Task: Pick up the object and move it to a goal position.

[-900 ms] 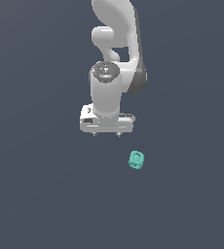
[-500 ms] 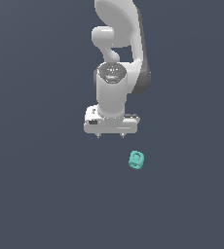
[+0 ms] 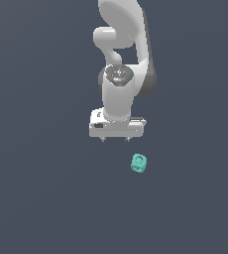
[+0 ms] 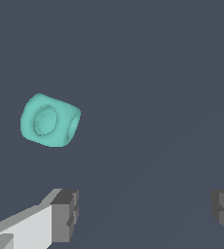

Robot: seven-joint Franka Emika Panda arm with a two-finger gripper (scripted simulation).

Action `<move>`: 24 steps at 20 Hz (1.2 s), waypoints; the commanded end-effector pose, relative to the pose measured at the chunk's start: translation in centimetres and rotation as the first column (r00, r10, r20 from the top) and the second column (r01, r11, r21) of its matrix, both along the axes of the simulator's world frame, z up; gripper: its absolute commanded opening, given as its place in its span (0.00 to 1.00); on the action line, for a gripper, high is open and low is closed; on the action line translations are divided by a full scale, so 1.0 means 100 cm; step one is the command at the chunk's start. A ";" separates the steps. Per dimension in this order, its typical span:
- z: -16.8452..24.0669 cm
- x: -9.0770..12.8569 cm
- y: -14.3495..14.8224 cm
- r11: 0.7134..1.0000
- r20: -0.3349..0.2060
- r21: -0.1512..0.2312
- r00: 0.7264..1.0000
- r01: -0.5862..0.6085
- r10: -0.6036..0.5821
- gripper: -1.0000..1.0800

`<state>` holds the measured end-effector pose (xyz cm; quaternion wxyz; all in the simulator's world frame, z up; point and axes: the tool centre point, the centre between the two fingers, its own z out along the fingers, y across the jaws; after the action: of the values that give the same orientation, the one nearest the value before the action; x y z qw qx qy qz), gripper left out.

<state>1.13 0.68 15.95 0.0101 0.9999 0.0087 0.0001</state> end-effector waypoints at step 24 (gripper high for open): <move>-0.061 0.047 0.095 0.953 0.000 0.019 0.954 0.301 -0.301 0.96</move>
<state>5.58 9.71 10.18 0.0011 0.9908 -0.1350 -0.0001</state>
